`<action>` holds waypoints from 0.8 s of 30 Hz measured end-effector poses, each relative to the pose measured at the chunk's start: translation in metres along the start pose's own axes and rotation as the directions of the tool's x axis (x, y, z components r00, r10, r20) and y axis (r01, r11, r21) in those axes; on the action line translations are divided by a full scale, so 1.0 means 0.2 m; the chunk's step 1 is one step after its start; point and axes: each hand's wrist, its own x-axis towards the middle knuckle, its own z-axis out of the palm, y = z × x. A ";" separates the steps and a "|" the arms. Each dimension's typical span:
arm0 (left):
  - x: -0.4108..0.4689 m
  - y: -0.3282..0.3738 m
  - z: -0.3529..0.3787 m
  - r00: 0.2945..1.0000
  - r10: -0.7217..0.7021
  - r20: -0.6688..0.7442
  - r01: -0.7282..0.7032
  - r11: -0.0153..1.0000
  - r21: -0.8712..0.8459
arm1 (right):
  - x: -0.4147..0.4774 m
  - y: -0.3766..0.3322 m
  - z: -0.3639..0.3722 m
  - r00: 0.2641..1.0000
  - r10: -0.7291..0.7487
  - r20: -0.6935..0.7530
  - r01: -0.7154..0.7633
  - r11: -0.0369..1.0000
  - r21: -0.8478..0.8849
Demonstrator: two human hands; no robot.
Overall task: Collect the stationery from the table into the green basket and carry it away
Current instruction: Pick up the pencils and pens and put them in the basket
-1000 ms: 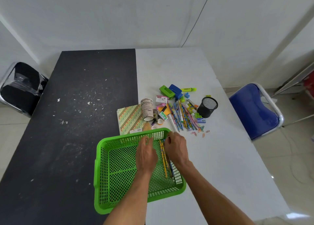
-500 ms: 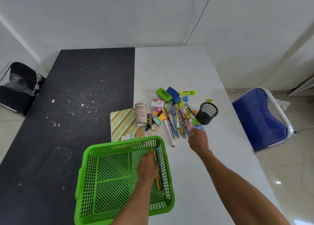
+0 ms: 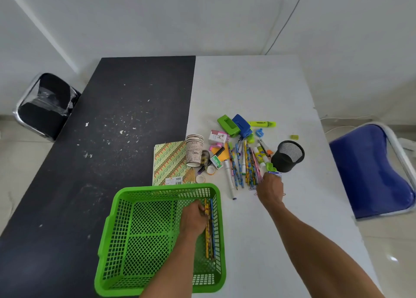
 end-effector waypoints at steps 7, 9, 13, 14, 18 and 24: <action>-0.06 0.00 0.00 0.999 -0.005 -0.046 0.004 1.000 -0.020 | -0.04 0.00 -0.04 1.000 -0.023 0.020 0.023 1.000 -0.009; -0.07 0.01 0.00 0.999 -0.002 -0.044 0.001 1.000 -0.023 | -0.08 0.00 -0.05 1.000 -0.020 -0.020 0.020 1.000 0.016; -0.12 0.03 -0.04 1.000 0.009 -0.001 -0.009 1.000 -0.012 | -0.24 -0.06 -0.08 0.995 -0.026 -0.096 0.041 0.987 0.155; -0.14 0.04 -0.06 1.000 0.010 0.022 -0.010 1.000 -0.005 | -0.30 -0.09 -0.09 0.993 -0.036 -0.110 0.056 0.981 0.185; -0.22 0.08 -0.14 0.994 0.012 0.105 -0.017 0.999 0.046 | -0.57 -0.23 -0.11 0.976 -0.114 -0.184 0.155 0.960 0.231; -0.31 0.08 -0.28 0.991 0.098 0.088 -0.109 0.986 0.127 | -0.98 -0.45 -0.02 0.954 -0.205 -0.219 0.259 0.933 0.252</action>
